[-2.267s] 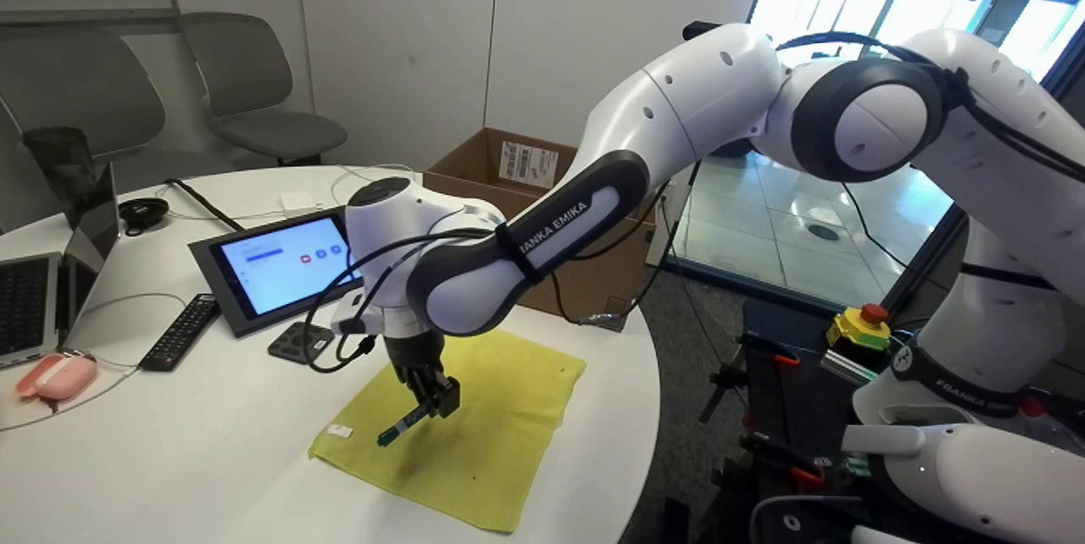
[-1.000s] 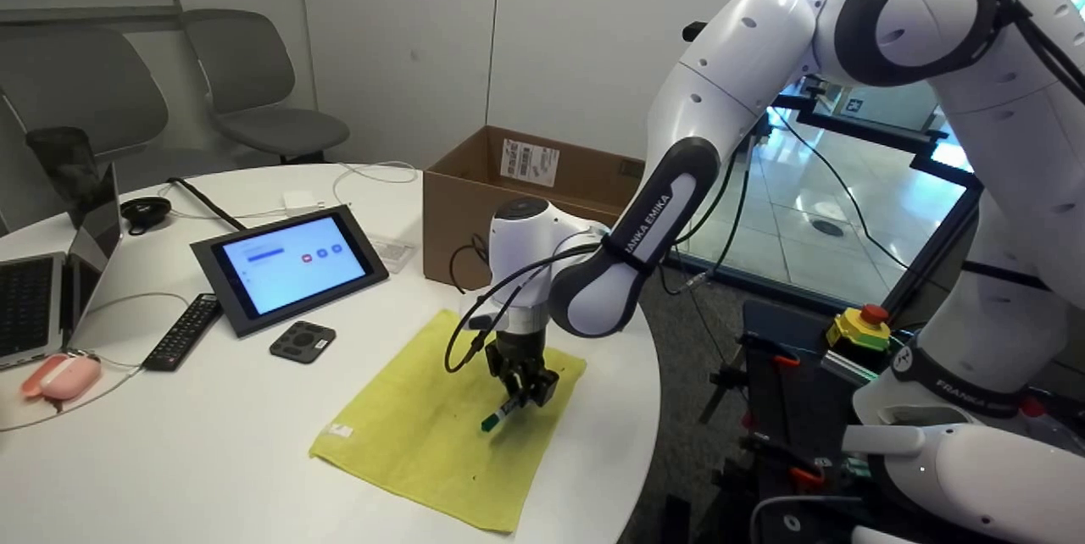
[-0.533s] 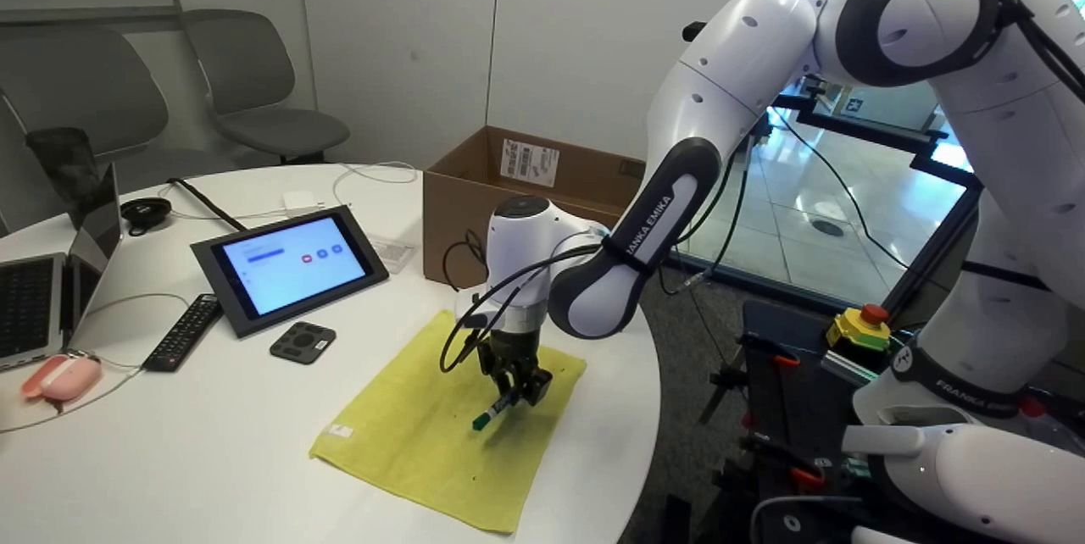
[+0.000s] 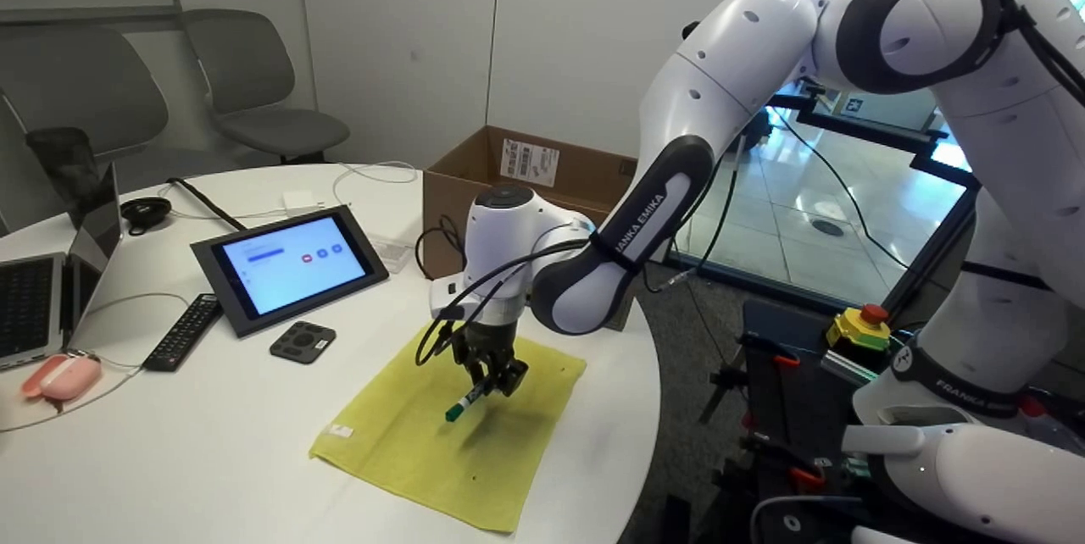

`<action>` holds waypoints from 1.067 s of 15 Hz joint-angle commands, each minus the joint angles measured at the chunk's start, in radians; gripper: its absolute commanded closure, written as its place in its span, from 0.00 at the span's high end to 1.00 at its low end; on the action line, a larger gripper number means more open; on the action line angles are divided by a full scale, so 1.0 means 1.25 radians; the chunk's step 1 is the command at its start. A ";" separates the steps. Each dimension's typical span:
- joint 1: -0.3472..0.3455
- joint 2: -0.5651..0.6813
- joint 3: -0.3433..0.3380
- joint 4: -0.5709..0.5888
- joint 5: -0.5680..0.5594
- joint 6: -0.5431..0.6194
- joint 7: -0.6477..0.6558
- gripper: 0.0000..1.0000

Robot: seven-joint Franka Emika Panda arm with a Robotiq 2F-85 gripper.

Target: Put the marker on the towel, fold the towel, and then put the folded towel in the box

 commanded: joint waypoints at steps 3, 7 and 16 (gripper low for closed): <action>0.021 0.054 -0.017 0.097 -0.019 -0.047 -0.013 0.06; 0.018 0.078 -0.020 0.131 -0.016 -0.076 -0.024 0.06; 0.018 0.107 -0.031 0.170 -0.016 -0.124 -0.045 0.09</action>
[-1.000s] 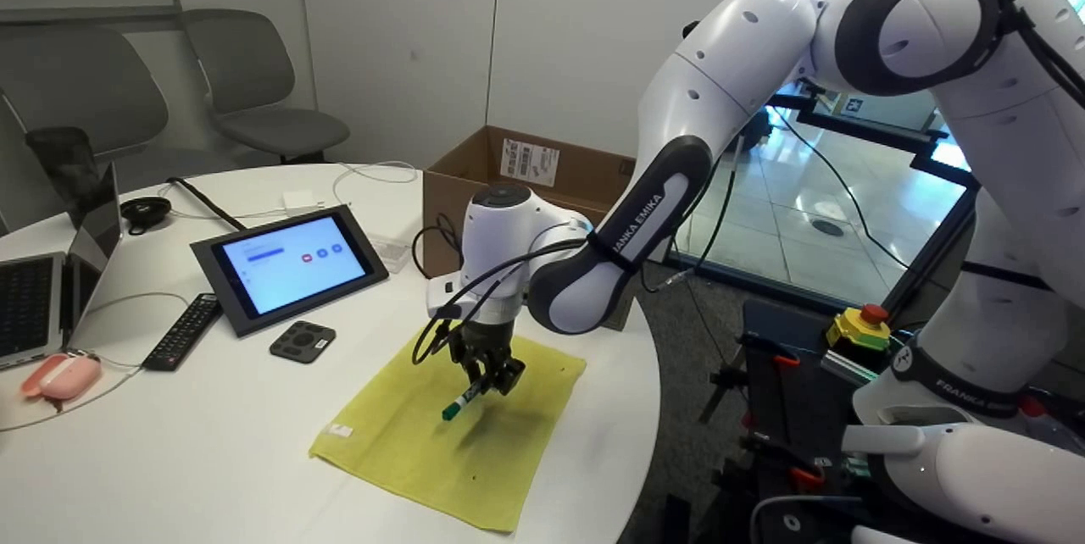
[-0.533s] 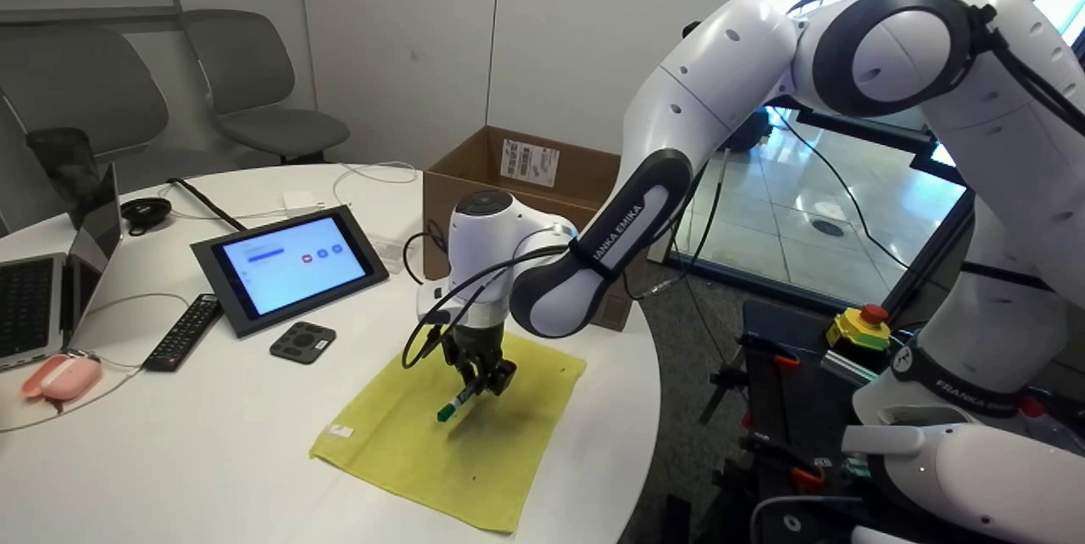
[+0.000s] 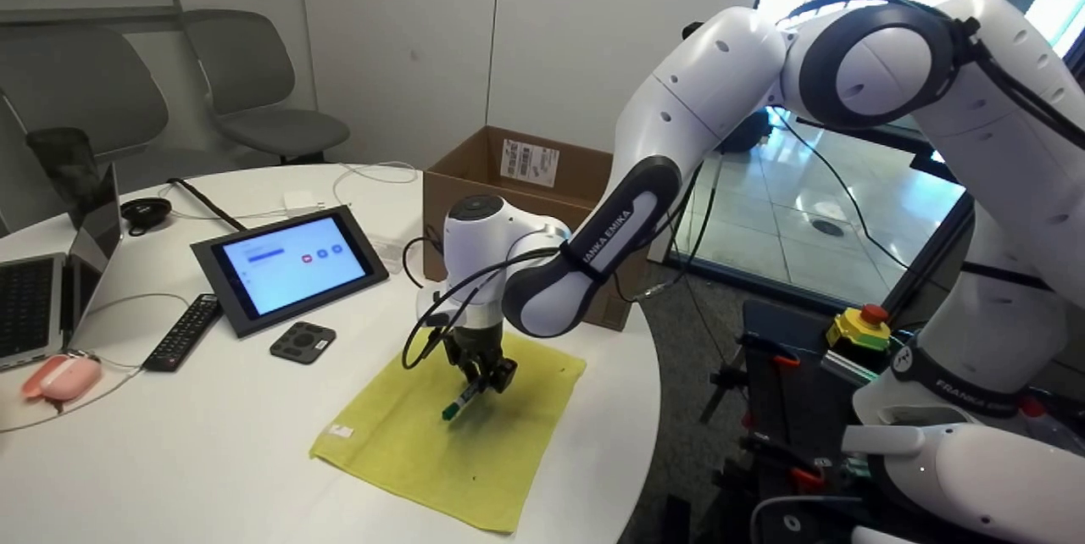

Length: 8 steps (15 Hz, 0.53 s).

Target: Put the marker on the towel, fold the towel, and then put the folded towel in the box

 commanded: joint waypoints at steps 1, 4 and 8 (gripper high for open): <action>0.005 0.016 -0.004 0.035 -0.009 -0.031 -0.015 0.21; 0.005 0.015 -0.003 0.038 -0.007 -0.043 -0.017 0.47; 0.000 0.003 0.001 0.026 -0.002 -0.047 -0.018 0.79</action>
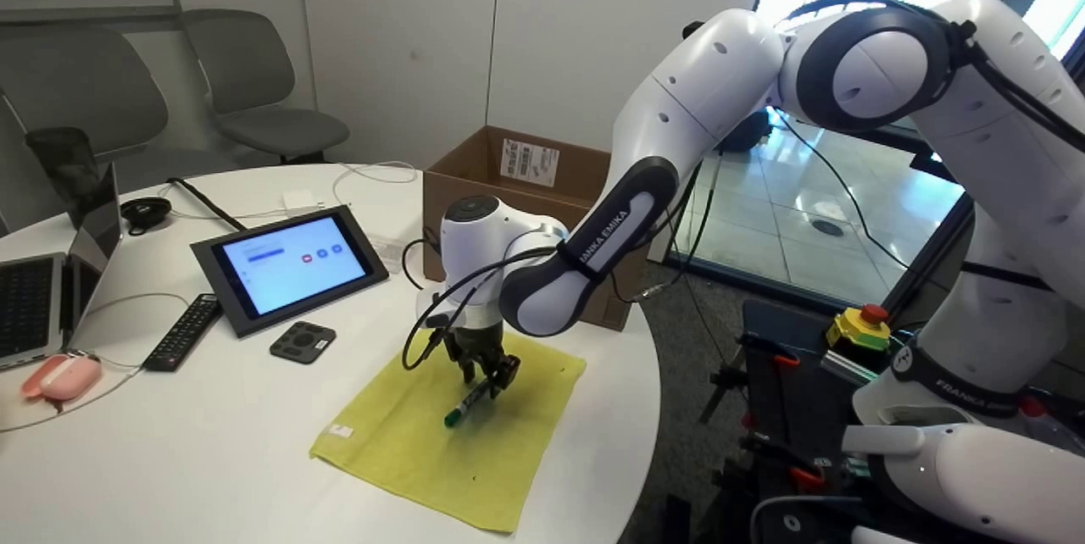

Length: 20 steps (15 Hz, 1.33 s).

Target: Put the marker on the towel, fold the towel, and then put the folded towel in the box

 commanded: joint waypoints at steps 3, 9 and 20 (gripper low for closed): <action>-0.003 -0.024 -0.001 -0.012 -0.002 -0.009 -0.001 1.00; -0.016 -0.102 -0.007 -0.129 -0.005 0.037 0.028 1.00; -0.050 -0.183 -0.029 -0.333 0.005 0.101 0.105 1.00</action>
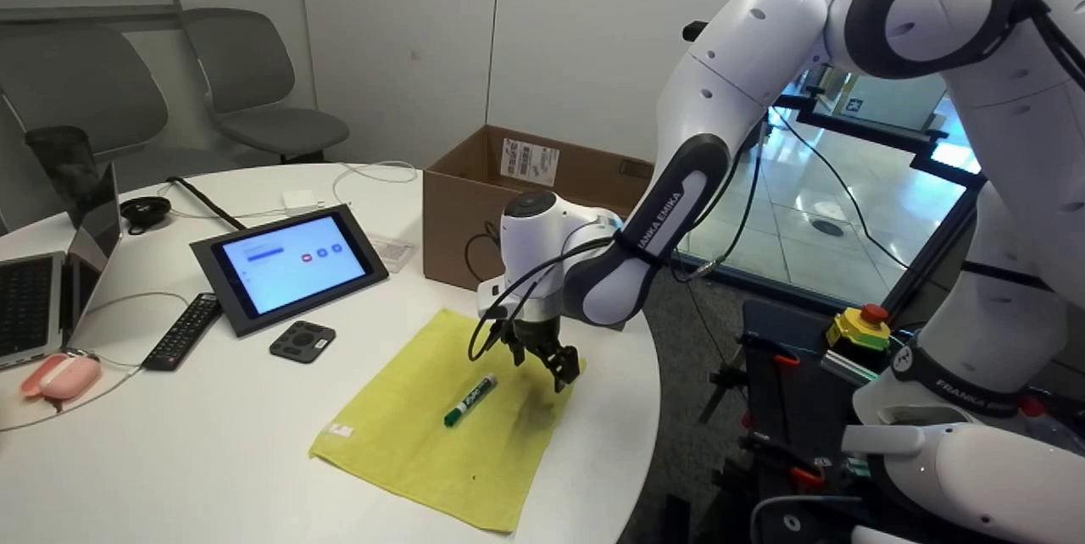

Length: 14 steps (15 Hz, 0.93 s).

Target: Put the marker on the towel, fold the towel, and then put the folded towel in the box

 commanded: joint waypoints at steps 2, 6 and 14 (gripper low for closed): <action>-0.050 -0.031 0.016 -0.073 0.012 0.021 0.007 1.00; -0.087 -0.022 0.023 -0.084 0.012 0.010 -0.019 1.00; -0.103 0.000 0.019 -0.083 -0.017 0.021 -0.120 1.00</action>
